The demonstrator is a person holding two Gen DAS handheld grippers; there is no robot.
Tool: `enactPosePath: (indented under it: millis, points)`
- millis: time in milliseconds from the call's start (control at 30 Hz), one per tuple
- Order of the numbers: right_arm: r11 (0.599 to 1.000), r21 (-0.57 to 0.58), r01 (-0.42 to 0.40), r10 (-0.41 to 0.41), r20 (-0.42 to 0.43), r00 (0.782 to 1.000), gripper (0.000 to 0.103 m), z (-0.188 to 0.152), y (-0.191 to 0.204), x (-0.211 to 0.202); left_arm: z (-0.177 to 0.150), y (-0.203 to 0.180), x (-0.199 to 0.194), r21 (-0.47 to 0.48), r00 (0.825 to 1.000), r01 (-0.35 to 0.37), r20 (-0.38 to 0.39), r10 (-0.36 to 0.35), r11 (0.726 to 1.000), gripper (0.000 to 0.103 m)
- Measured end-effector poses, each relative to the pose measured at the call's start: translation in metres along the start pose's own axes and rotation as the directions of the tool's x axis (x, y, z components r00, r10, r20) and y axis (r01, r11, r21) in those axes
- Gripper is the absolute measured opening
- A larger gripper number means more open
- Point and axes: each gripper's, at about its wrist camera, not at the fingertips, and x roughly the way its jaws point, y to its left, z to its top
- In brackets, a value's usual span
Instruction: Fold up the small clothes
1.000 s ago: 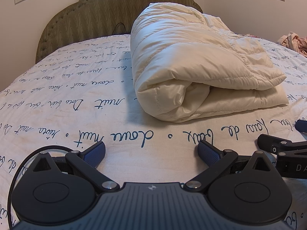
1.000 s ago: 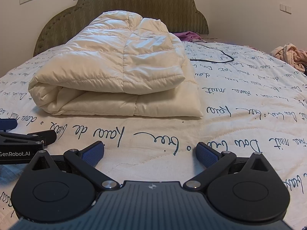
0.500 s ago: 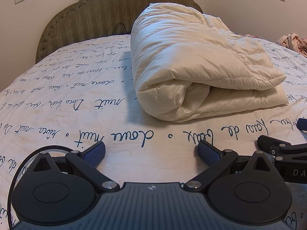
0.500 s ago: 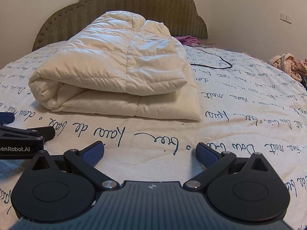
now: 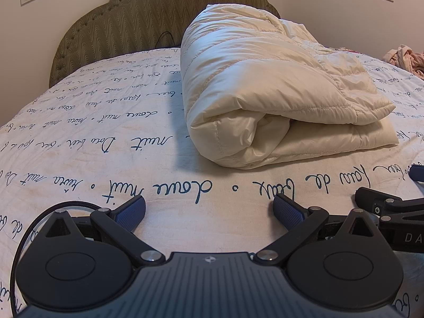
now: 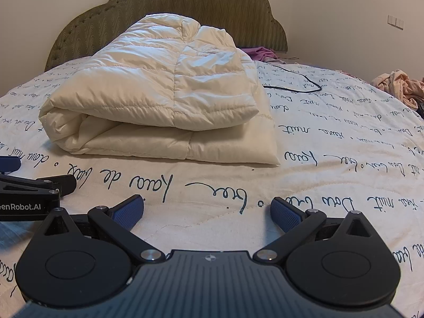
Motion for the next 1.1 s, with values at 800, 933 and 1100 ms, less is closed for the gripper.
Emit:
enactPosePath:
  millis: [800, 933, 1100]
  points:
    - [1.0, 0.01, -0.001, 0.001, -0.006, 1.0, 0.103, 0.007, 0.007, -0.021, 0.008, 0.005, -0.02, -0.02, 0.999, -0.021, -0.026, 0.021, 1.0, 0.103]
    - [0.999, 0.028, -0.022, 0.022, -0.011, 1.0, 0.103, 0.008, 0.006, -0.023, 0.009, 0.006, -0.021, -0.025, 0.999, -0.018, -0.032, 0.018, 1.0, 0.103]
    - [0.999, 0.036, -0.023, 0.024, -0.012, 1.0, 0.103, 0.008, 0.006, -0.023, 0.009, 0.006, -0.021, -0.027, 0.999, -0.02, -0.035, 0.019, 0.999, 0.103]
